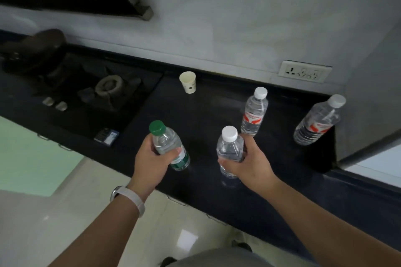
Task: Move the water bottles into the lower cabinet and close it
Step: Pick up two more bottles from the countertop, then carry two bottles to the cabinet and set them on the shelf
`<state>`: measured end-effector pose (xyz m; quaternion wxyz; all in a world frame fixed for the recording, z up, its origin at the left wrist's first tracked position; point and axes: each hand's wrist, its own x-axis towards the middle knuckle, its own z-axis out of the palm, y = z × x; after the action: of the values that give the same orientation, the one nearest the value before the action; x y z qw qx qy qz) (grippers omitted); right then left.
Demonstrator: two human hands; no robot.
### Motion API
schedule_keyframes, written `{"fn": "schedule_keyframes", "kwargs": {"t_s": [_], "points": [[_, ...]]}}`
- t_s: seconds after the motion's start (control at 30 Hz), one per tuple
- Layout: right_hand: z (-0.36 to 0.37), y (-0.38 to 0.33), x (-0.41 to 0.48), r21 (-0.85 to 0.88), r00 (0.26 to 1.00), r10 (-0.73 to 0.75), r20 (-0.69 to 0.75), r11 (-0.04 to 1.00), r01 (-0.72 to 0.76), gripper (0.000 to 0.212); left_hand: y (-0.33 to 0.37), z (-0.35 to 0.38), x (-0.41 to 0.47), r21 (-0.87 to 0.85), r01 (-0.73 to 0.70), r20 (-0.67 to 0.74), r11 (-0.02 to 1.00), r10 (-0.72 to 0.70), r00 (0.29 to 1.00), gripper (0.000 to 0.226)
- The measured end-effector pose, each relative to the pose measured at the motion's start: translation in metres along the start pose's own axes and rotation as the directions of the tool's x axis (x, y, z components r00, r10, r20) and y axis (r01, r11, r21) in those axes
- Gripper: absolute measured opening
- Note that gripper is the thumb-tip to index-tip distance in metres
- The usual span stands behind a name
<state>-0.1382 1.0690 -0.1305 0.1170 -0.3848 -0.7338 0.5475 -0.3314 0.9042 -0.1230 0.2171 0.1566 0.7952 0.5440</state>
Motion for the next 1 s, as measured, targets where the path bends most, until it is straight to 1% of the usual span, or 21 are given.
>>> {"fn": "schedule_keyframes", "kwargs": {"t_s": [0.13, 0.23, 0.37, 0.47, 0.6, 0.83, 1.0], "points": [[0.049, -0.033, -0.004, -0.047, 0.996, -0.058, 0.072, 0.997, 0.061, 0.060, -0.012, -0.057, -0.010, -0.053, -0.012, -0.073, 0.999, 0.008, 0.997, 0.047], [0.099, -0.060, -0.012, -0.076, 0.990, -0.085, 0.109, 0.993, 0.094, 0.058, -0.026, -0.112, -0.019, -0.085, -0.016, -0.123, 0.996, 0.006, 0.992, 0.046], [0.175, -0.101, -0.034, -0.092, 0.982, -0.110, 0.154, 0.988, 0.126, 0.058, -0.050, -0.197, -0.031, -0.065, -0.012, -0.161, 0.998, 0.002, 0.987, 0.044], [0.235, -0.128, -0.050, -0.067, 0.972, -0.131, 0.194, 0.987, 0.146, 0.052, -0.072, -0.261, -0.037, -0.058, -0.002, -0.191, 0.998, -0.009, 0.981, 0.047], [0.318, -0.156, -0.065, -0.084, 0.948, -0.174, 0.265, 0.976, 0.203, 0.058, -0.106, -0.342, -0.046, -0.074, 0.018, -0.248, 0.997, -0.036, 0.968, 0.055], [0.439, -0.205, -0.093, -0.083, 0.875, -0.235, 0.424, 0.952, 0.296, 0.058, -0.149, -0.459, -0.083, -0.127, 0.045, -0.397, 0.991, -0.092, 0.913, 0.052], [0.505, -0.234, -0.097, -0.096, 0.803, -0.247, 0.543, 0.931, 0.351, 0.048, -0.175, -0.515, -0.104, -0.164, 0.072, -0.534, 0.984, -0.150, 0.832, 0.048]]}}
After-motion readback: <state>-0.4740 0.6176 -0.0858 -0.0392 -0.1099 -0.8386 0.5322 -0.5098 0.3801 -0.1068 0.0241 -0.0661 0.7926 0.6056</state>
